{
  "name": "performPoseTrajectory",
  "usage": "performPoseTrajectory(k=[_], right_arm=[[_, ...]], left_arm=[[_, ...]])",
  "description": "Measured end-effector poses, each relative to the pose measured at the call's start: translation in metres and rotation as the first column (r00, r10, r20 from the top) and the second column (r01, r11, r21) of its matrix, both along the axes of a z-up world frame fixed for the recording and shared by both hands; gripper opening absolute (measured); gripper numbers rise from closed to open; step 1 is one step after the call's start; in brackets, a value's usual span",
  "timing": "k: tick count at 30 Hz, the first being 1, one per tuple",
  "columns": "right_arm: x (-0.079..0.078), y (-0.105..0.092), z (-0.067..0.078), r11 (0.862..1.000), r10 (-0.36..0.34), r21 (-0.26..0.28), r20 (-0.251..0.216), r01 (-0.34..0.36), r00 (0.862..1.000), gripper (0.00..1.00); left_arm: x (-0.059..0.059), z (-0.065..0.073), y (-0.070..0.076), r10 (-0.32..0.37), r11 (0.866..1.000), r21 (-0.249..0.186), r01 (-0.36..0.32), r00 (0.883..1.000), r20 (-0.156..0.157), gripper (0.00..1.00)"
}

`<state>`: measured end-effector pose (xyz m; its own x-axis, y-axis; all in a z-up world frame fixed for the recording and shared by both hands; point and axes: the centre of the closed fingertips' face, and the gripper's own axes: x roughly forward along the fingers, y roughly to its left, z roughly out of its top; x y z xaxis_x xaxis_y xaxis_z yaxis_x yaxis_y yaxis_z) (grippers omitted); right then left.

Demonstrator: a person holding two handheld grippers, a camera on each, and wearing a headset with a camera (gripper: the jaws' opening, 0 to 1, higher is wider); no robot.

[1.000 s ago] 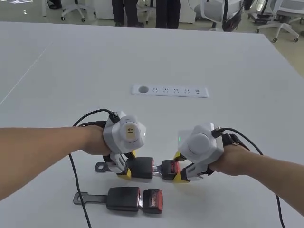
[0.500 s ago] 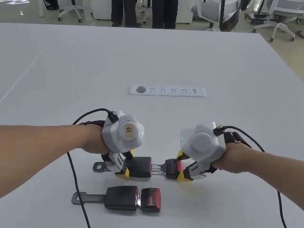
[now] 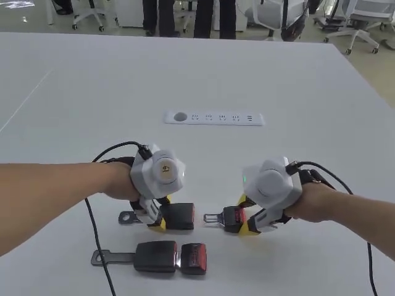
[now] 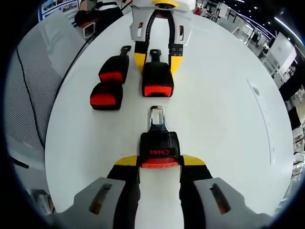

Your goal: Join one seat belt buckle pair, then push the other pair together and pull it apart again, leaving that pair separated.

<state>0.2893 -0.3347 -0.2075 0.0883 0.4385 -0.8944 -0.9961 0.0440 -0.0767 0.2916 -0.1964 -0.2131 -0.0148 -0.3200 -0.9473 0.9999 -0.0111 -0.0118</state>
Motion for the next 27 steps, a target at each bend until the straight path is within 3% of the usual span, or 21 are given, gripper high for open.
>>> performPoseTrajectory(k=[27], right_arm=[[-0.001,-0.016,0.001,1.000,0.009,-0.004,0.005,-0.009,1.000,0.31]], left_arm=[[0.000,0.000,0.000,-0.004,1.000,0.012,0.004,1.000,0.005,0.33]])
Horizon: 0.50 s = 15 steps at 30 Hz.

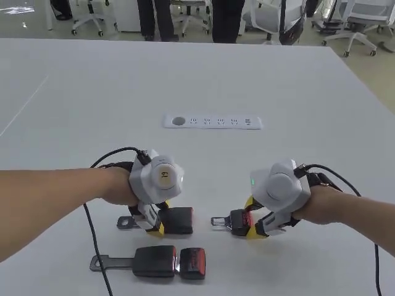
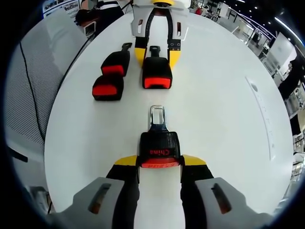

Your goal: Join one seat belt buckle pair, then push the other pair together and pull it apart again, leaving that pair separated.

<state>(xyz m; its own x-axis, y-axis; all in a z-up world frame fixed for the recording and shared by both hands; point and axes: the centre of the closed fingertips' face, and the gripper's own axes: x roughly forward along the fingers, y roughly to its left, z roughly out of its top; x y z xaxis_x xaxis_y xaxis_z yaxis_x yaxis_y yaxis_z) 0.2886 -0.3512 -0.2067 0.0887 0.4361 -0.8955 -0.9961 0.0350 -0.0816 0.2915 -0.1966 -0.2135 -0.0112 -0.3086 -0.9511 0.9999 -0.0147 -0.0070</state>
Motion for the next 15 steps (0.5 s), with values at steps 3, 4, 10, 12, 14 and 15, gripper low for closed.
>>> performPoseTrajectory(k=[3,4,10,12,14,15], right_arm=[[-0.001,0.000,0.000,1.000,0.006,-0.002,0.007,-0.006,1.000,0.32],[-0.001,0.000,0.001,1.000,0.008,-0.001,0.007,-0.008,1.000,0.32],[0.001,-0.001,0.000,1.000,0.001,0.002,0.010,-0.001,1.000,0.34],[0.001,-0.003,-0.001,1.000,-0.005,0.006,0.011,0.005,1.000,0.35],[0.002,-0.003,0.000,1.000,-0.009,0.007,0.016,0.008,1.000,0.36],[0.003,-0.003,0.000,1.000,-0.011,0.008,0.017,0.011,1.000,0.37]], left_arm=[[0.000,0.000,0.000,-0.002,1.000,0.005,0.002,1.000,0.003,0.34],[0.000,-0.001,0.001,-0.003,1.000,0.006,0.003,1.000,0.004,0.34],[-0.002,0.001,0.004,-0.010,1.000,0.020,0.009,1.000,0.009,0.37],[-0.002,0.000,0.006,-0.009,1.000,0.023,0.009,1.000,0.011,0.38],[-0.002,-0.002,0.009,-0.007,1.000,0.025,0.007,1.000,0.011,0.38],[-0.001,-0.002,0.011,-0.006,1.000,0.027,0.005,1.000,0.014,0.39]])
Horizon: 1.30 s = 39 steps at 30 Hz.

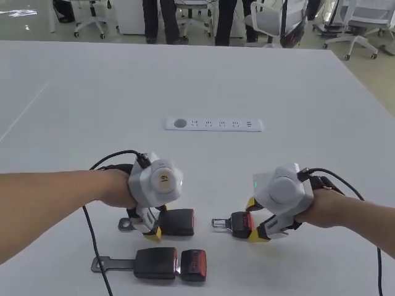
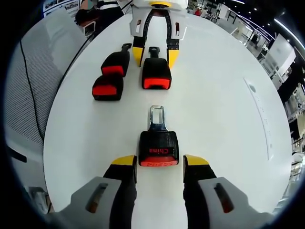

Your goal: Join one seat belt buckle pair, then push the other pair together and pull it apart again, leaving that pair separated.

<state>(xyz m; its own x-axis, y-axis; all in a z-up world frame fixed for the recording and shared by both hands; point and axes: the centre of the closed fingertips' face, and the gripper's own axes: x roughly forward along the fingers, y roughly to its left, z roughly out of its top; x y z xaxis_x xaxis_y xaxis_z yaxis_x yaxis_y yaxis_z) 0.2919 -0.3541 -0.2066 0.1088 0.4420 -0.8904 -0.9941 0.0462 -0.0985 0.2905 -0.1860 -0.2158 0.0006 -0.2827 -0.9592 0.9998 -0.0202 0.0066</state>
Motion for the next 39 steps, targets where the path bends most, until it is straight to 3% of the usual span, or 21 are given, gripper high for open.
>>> performPoseTrajectory(k=[12,22,30,32,34,35,36,37,39], right_arm=[[-0.003,-0.008,0.004,1.000,-0.016,0.001,0.005,0.016,1.000,0.43],[-0.005,-0.016,0.015,0.997,-0.069,0.039,0.006,0.069,0.998,0.48],[-0.013,-0.019,0.015,0.990,-0.113,0.084,0.004,0.113,0.994,0.50],[-0.018,-0.018,0.020,0.987,-0.129,0.098,0.004,0.128,0.992,0.51],[-0.020,-0.019,0.018,0.981,-0.154,0.121,-0.002,0.153,0.988,0.51],[-0.021,-0.019,0.017,0.977,-0.168,0.130,-0.005,0.167,0.986,0.51],[-0.022,-0.018,0.017,0.974,-0.179,0.142,-0.006,0.178,0.984,0.52],[-0.026,-0.017,0.020,0.971,-0.185,0.155,-0.011,0.184,0.983,0.52],[-0.033,-0.017,0.022,0.964,-0.208,0.168,-0.013,0.207,0.978,0.53]], left_arm=[[-0.002,0.010,0.021,0.064,0.998,-0.012,-0.064,0.998,0.011,0.41],[-0.002,0.025,0.037,0.177,0.979,-0.100,-0.175,0.984,0.009,0.43],[-0.008,0.036,0.048,0.273,0.941,-0.204,-0.269,0.962,-0.009,0.44],[-0.014,0.039,0.050,0.308,0.921,-0.246,-0.303,0.951,-0.019,0.45],[-0.018,0.038,0.056,0.325,0.910,-0.263,-0.320,0.945,-0.024,0.47],[-0.019,0.039,0.058,0.353,0.894,-0.287,-0.344,0.935,-0.023,0.47],[-0.023,0.041,0.058,0.360,0.886,-0.301,-0.352,0.932,-0.030,0.48],[-0.026,0.043,0.058,0.391,0.865,-0.329,-0.380,0.920,-0.035,0.48],[-0.027,0.042,0.064,0.425,0.836,-0.366,-0.408,0.904,-0.038,0.50]])
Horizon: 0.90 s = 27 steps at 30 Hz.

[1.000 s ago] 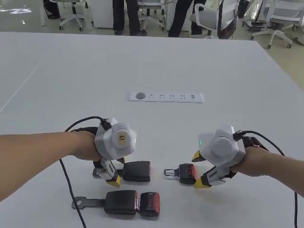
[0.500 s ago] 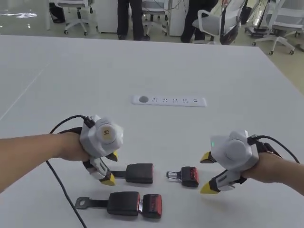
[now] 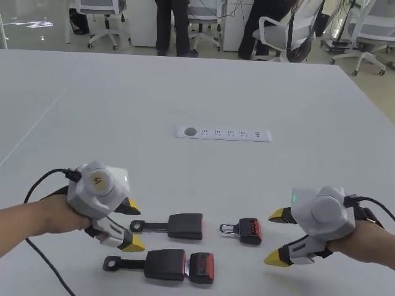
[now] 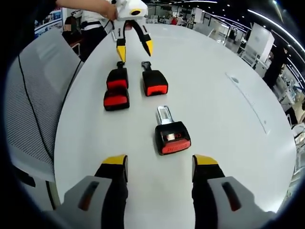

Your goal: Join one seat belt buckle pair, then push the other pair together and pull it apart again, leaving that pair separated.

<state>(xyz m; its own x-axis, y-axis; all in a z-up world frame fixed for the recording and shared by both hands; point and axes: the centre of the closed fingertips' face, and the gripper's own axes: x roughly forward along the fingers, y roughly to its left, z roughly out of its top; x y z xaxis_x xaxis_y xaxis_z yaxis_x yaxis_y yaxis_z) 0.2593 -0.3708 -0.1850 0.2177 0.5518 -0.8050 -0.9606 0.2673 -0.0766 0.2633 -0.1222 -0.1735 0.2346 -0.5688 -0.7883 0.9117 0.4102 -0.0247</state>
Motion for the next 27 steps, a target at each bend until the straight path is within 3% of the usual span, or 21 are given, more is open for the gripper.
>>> performPoseTrajectory(k=[4,7,10,16,22,24,27], right_arm=[[-0.007,0.000,0.001,0.998,-0.039,0.047,0.016,0.038,0.999,0.55],[-0.009,-0.001,0.001,0.993,-0.079,0.090,0.027,0.077,0.996,0.57],[-0.016,-0.003,0.005,0.986,-0.117,0.123,0.035,0.112,0.993,0.59],[-0.029,-0.004,0.006,0.972,-0.168,0.173,0.041,0.159,0.985,0.63],[-0.036,0.000,0.014,0.935,-0.259,0.267,0.073,0.231,0.963,0.70],[-0.042,0.004,0.019,0.929,-0.275,0.282,0.087,0.241,0.958,0.73],[-0.043,0.005,0.020,0.914,-0.297,0.316,0.098,0.253,0.950,0.79]], left_arm=[[-0.005,0.001,0.007,0.071,0.994,-0.087,-0.069,0.997,0.020,0.53],[-0.019,0.009,0.002,0.111,0.982,-0.156,-0.105,0.993,0.034,0.57],[-0.029,0.006,0.009,0.138,0.975,-0.179,-0.128,0.989,0.044,0.60],[-0.046,0.012,0.011,0.234,0.945,-0.251,-0.209,0.970,0.071,0.64],[-0.055,0.011,0.013,0.287,0.925,-0.293,-0.241,0.950,0.125,0.72],[-0.057,0.012,0.013,0.319,0.909,-0.320,-0.266,0.939,0.126,0.76],[-0.061,0.009,0.011,0.320,0.907,-0.331,-0.259,0.936,0.145,0.83]])
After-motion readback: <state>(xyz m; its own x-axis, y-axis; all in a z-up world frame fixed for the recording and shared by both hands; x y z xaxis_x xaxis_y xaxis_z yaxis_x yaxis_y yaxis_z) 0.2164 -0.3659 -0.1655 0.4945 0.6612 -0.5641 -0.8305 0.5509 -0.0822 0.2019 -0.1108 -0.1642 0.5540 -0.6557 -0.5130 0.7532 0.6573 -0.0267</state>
